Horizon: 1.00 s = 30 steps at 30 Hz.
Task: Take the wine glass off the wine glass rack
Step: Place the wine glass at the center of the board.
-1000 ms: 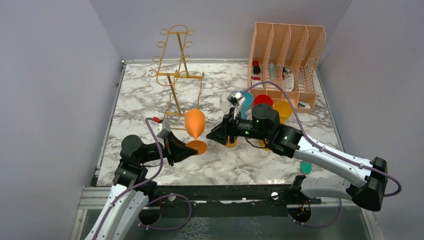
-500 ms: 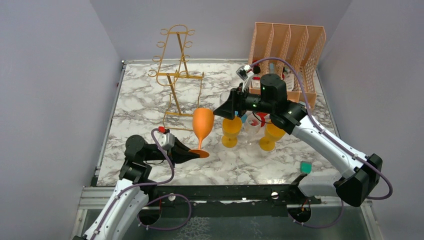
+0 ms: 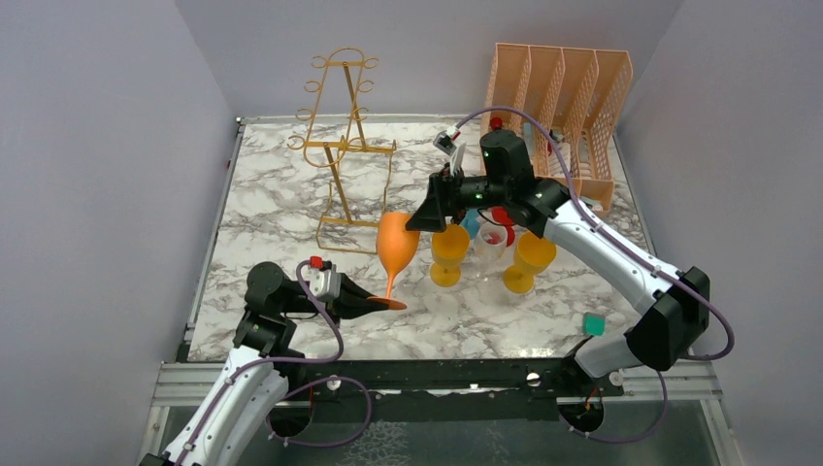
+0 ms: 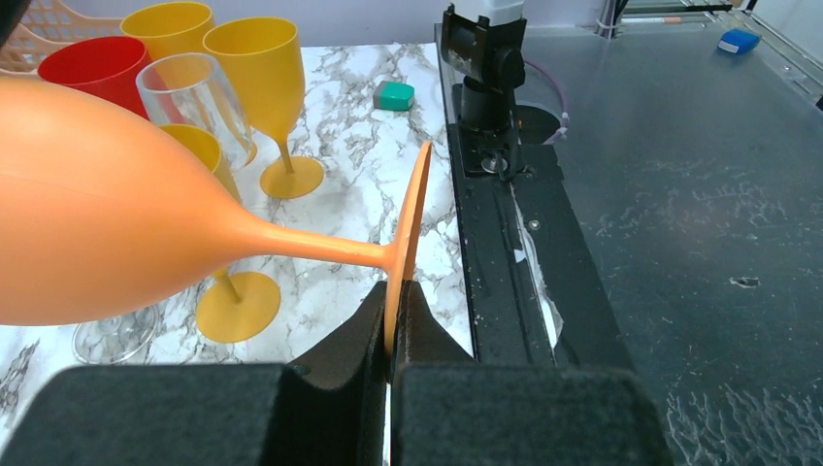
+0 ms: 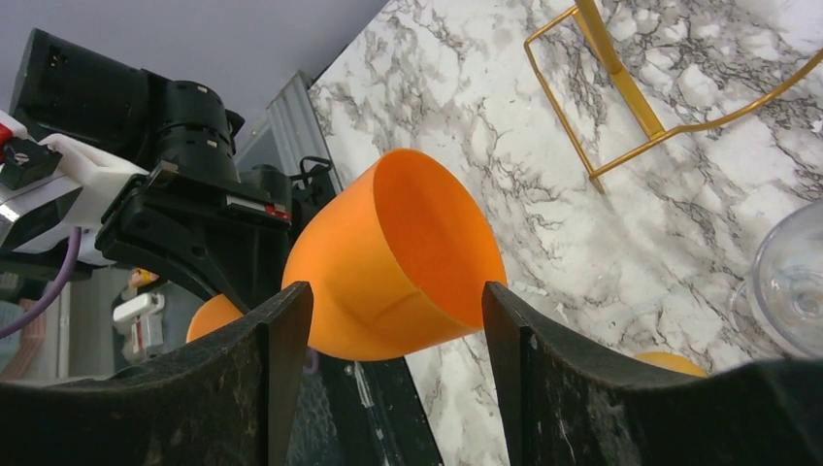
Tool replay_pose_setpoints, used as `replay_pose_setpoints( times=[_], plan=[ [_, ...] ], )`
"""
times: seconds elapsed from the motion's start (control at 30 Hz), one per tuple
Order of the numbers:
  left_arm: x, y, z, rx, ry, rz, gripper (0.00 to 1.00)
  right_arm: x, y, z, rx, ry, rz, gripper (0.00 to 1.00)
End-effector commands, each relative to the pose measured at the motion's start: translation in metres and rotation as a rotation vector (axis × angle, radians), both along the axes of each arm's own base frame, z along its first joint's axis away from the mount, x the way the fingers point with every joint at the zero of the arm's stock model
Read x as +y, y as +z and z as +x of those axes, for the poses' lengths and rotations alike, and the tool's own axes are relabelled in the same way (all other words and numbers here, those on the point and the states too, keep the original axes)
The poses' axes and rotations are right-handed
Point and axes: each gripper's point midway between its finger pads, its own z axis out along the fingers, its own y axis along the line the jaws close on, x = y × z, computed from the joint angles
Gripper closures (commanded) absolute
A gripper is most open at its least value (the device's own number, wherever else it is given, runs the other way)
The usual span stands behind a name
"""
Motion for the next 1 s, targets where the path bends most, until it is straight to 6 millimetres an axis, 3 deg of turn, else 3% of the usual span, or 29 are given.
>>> replay_pose_setpoints(
  times=[0.0, 0.23, 0.43, 0.67, 0.97],
  plan=[
    [-0.001, 0.001, -0.011, -0.067, -0.064, -0.011, 1.0, 0.007, 0.01, 0.001, -0.036, 0.077, 0.008, 0.32],
    [-0.002, 0.002, -0.013, -0.069, -0.081, -0.012, 1.0, 0.018, 0.004, -0.014, 0.063, 0.255, 0.01, 0.37],
    [-0.004, -0.001, -0.012, -0.063, -0.1, -0.003, 1.0, 0.022, 0.01, -0.031, 0.172, 0.389, 0.049, 0.58],
    [-0.003, 0.001, -0.013, -0.079, -0.086, -0.011, 1.0, 0.022, 0.017, -0.041, 0.237, 0.455, 0.091, 0.74],
    [-0.003, 0.007, -0.013, -0.076, -0.091, -0.012, 1.0, 0.018, 0.028, -0.046, 0.306, 0.511, 0.142, 0.81]
  ],
)
